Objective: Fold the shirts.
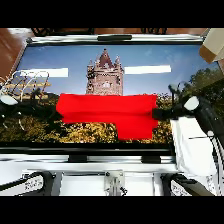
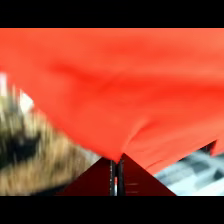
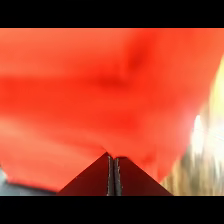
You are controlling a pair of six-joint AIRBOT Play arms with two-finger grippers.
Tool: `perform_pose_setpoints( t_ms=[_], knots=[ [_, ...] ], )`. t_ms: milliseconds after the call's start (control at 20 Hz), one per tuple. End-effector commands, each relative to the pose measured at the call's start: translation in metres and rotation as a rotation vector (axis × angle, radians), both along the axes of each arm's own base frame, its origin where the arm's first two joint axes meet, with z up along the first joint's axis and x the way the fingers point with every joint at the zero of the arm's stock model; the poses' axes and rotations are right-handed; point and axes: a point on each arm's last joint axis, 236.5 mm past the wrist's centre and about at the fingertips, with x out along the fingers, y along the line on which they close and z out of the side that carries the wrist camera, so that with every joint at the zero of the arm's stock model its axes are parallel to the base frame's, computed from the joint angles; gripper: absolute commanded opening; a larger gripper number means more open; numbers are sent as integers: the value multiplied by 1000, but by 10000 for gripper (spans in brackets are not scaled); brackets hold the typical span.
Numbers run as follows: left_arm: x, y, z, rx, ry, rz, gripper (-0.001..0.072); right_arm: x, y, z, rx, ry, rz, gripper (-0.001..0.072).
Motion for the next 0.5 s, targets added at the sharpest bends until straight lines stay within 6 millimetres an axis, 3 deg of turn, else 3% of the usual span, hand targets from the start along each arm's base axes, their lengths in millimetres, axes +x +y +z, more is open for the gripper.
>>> perform_pose_setpoints(
  t_ms=[0,100,250,400,450],
  knots=[
    [68,17,45,49,-166,67,32,82,-8,44,-17,-236,-73,66],
    [95,14,41,38,-154,60,31,113,-7,31,3,-232,-106,66],
    [129,2,14,13,-95,45,34,149,-4,4,32,-199,-145,68],
    [156,4,-12,-5,-41,91,51,165,2,-25,72,-150,-176,72],
    [158,4,-19,-13,-17,108,201,166,3,-34,78,-134,-182,161]
  ],
)
